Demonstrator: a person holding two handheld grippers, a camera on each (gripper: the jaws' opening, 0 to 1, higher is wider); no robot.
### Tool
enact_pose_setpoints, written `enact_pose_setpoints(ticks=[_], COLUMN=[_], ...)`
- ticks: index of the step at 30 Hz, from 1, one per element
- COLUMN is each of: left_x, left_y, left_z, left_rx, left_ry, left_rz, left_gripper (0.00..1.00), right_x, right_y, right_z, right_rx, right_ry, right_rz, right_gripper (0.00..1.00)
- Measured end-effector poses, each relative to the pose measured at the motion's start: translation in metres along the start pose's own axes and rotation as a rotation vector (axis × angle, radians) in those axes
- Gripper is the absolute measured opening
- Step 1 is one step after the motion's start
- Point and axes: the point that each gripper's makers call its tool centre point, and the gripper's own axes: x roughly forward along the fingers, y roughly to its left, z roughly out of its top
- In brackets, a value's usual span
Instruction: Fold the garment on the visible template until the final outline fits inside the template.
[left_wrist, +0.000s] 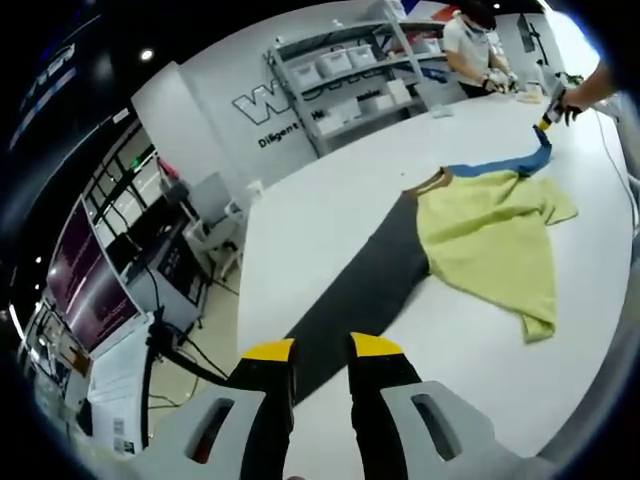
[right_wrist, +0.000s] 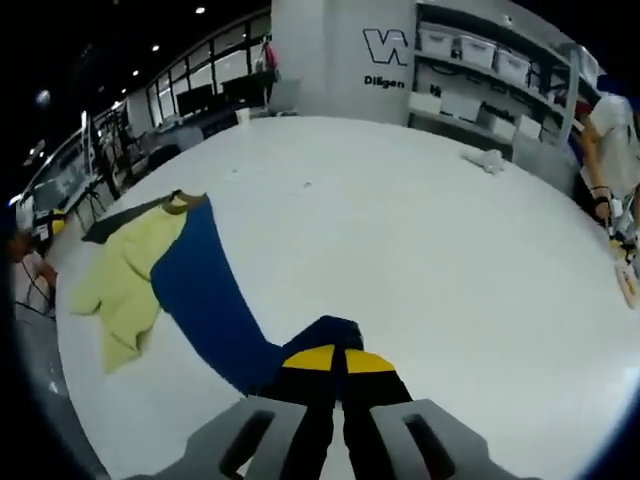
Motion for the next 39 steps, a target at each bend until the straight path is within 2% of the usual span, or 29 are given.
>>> enact_pose_setpoints(ticks=[4,8,11,14,17,21,24,28,31,34,39], left_x=[0.003,0.007,0.010,0.011,0.012,0.011,0.011,0.009,0.007,0.007,0.010], left_y=[-0.001,-0.001,-0.002,-0.006,-0.007,-0.010,-0.011,-0.010,-0.012,-0.010,-0.011], left_z=[0.002,0.000,-0.004,-0.007,-0.007,-0.007,-0.010,-0.012,-0.013,-0.015,-0.017], left_rx=[0.003,-0.004,-0.010,-0.010,-0.009,-0.007,0.001,-0.001,0.010,0.012,-0.002], left_ry=[-0.013,-0.016,-0.014,-0.008,-0.011,-0.013,-0.009,-0.002,0.002,0.005,0.008], left_rz=[-0.013,-0.016,-0.018,-0.025,-0.029,-0.036,-0.040,-0.037,-0.044,-0.042,-0.041], left_gripper=[0.18,0.18,0.18,0.18,0.18,0.19,0.19,0.19,0.19,0.19,0.19], right_x=[-0.010,-0.012,-0.016,-0.020,-0.020,-0.021,-0.020,-0.012,-0.012,-0.013,-0.019], right_y=[-0.030,-0.049,-0.046,-0.044,-0.043,-0.041,-0.037,-0.035,-0.038,-0.039,-0.032], right_z=[0.002,-0.008,-0.011,-0.028,-0.047,-0.049,-0.054,-0.057,-0.062,-0.069,-0.080], right_rx=[0.131,0.167,0.162,0.170,0.214,0.248,0.219,0.097,-0.008,0.000,0.009], right_ry=[0.013,0.054,0.056,0.147,0.228,0.238,0.266,0.261,0.261,0.262,0.262], right_rz=[-0.080,-0.113,-0.117,-0.127,-0.134,-0.138,-0.139,-0.124,-0.159,-0.164,-0.135], right_gripper=[0.00,0.00,0.00,0.00,0.00,0.00,0.00,0.00,0.00,0.10,0.11])
